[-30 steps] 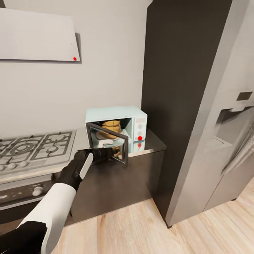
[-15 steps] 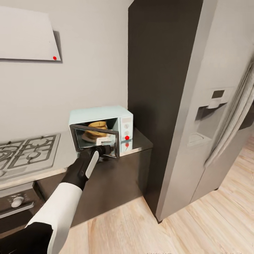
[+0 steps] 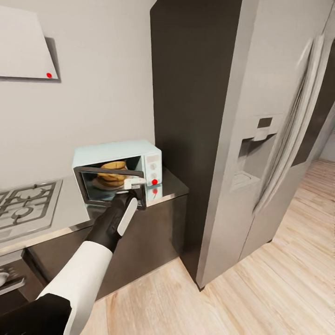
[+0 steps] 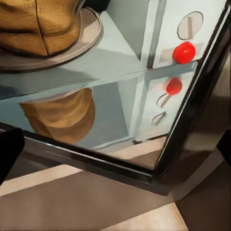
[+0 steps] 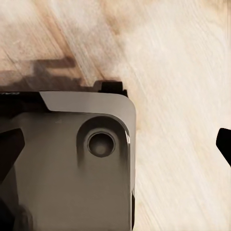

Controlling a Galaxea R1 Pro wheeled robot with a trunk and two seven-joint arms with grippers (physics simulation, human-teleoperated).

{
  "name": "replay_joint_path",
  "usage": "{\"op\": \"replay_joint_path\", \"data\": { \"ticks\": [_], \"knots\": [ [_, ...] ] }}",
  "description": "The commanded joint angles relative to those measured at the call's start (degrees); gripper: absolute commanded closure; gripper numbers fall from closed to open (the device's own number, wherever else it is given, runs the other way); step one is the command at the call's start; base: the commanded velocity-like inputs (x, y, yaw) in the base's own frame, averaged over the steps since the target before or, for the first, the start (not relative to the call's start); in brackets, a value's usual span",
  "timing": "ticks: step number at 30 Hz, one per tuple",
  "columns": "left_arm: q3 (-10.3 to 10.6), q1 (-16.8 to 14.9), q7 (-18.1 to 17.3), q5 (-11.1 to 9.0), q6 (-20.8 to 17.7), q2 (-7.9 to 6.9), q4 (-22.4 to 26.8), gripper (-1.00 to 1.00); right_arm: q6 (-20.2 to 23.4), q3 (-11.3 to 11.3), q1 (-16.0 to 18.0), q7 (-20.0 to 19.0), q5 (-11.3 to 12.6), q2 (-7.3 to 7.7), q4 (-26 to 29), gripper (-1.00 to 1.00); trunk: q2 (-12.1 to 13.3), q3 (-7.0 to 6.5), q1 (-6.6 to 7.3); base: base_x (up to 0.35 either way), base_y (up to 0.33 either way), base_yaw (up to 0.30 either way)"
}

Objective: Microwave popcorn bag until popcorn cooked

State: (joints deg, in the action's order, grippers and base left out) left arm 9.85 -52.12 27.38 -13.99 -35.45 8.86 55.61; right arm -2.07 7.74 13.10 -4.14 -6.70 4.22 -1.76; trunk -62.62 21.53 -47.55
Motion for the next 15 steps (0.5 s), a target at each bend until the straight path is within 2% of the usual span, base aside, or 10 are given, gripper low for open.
{"op": "replay_joint_path", "data": {
  "ticks": [1, 6, 15],
  "knots": [
    [0.2, -0.1, 2.8, 2.3, -0.9, -0.07, 0.2, -1.0, -0.2, 0.5, 0.1, -0.1, -0.6, 0.15, -0.2, -1.0, 0.0, 0.05, 0.0, 0.0, 0.0, -0.009],
    [0.6, -0.1, 4.2, 2.3, -1.0, -0.13, 0.1, -1.0, -0.5, 0.5, 0.1, -0.1, -0.6, 0.34, -0.2, -1.0, 0.0, 0.05, 0.0, 0.0, 0.0, -0.002],
    [0.6, -0.1, 4.3, 1.9, -1.2, -0.13, -0.5, -1.0, -0.5, 0.4, 0.1, -0.2, -0.6, 0.19, -0.2, -1.0, 0.0, 0.05, 0.0, 0.0, 0.0, 0.0]
  ]
}}
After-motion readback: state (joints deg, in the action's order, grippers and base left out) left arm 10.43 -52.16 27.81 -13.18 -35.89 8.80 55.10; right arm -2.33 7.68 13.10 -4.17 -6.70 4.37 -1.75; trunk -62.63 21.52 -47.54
